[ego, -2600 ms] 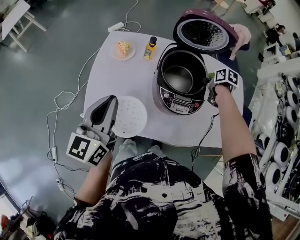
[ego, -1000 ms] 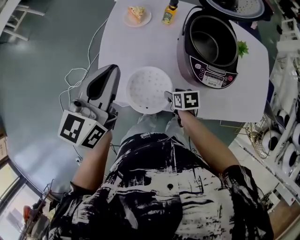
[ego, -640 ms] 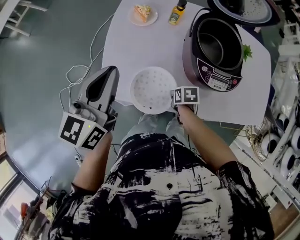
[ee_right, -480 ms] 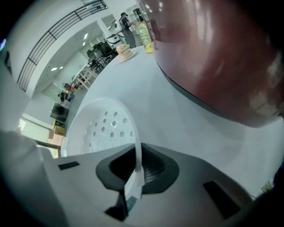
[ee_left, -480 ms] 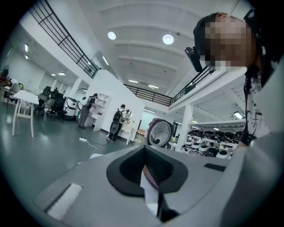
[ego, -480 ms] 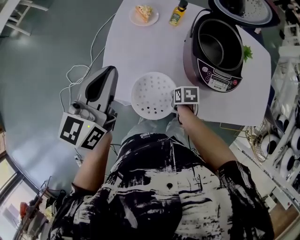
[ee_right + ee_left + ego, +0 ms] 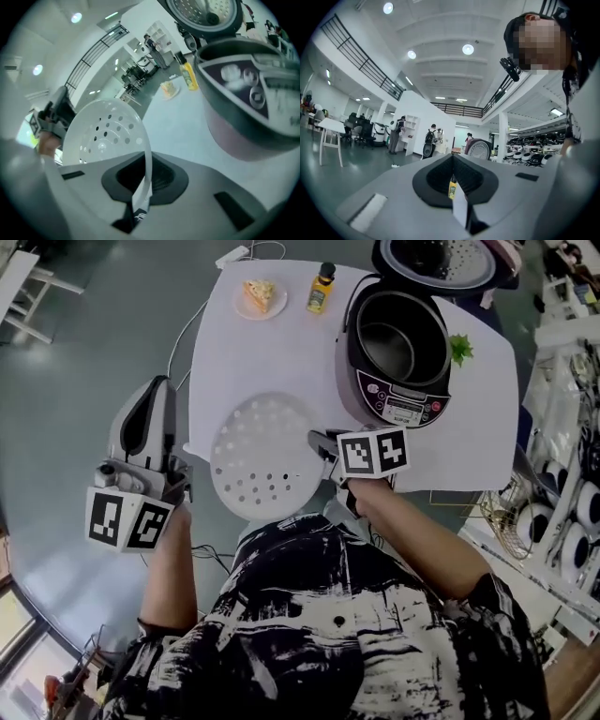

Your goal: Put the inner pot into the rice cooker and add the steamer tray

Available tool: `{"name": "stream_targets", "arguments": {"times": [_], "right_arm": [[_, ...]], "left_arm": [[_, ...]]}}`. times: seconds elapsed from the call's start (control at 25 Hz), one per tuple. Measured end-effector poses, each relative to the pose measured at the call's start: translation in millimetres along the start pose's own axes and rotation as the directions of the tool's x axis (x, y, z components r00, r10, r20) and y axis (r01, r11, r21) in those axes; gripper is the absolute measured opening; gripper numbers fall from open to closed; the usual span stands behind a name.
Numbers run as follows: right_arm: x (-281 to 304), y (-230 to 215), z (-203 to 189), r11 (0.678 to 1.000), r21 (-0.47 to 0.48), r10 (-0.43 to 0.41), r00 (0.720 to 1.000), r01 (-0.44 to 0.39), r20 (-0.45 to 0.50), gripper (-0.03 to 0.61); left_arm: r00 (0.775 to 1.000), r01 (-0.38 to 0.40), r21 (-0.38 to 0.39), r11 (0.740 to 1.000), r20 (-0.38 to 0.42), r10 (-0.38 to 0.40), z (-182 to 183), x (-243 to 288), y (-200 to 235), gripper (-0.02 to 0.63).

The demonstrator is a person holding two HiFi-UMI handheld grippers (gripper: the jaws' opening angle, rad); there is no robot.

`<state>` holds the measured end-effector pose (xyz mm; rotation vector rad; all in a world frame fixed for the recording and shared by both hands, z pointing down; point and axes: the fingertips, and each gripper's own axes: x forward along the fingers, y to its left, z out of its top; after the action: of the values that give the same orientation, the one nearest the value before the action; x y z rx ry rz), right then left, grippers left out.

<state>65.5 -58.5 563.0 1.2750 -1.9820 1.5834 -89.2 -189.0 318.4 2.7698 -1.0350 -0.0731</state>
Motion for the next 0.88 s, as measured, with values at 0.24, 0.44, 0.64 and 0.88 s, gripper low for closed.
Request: {"name": "stream_targets", "arguments": {"times": [0.24, 0.44, 0.64, 0.88], "right_arm": [[-120.3, 11.7, 86.8, 0.996, -0.093, 0.034, 0.981, -0.017, 0.189, 0.003], [-230.3, -65.1, 165.5, 0.983, -0.065, -0.132, 0.915, 0.169, 0.382, 0.003], [-271.5, -172.7, 209.9, 0.927, 0.04, -0.357, 0.844, 0.373, 0.4, 0.003], [-241.0, -250.4, 211.8, 0.858, 0.139, -0.514, 0.814, 0.495, 0.272, 0.003]], "left_arm": [[0.997, 0.041, 0.021, 0.999, 0.066, -0.042, 27.1, 27.5, -28.8, 0.005], [0.986, 0.16, 0.008, 0.987, 0.05, -0.16, 20.9, 51.9, -94.2, 0.005], [0.966, 0.258, 0.001, 0.966, 0.013, -0.258, 5.8, 64.0, -155.9, 0.005], [0.947, 0.318, 0.008, 0.948, -0.042, -0.317, -12.0, 79.2, -201.4, 0.005]]}}
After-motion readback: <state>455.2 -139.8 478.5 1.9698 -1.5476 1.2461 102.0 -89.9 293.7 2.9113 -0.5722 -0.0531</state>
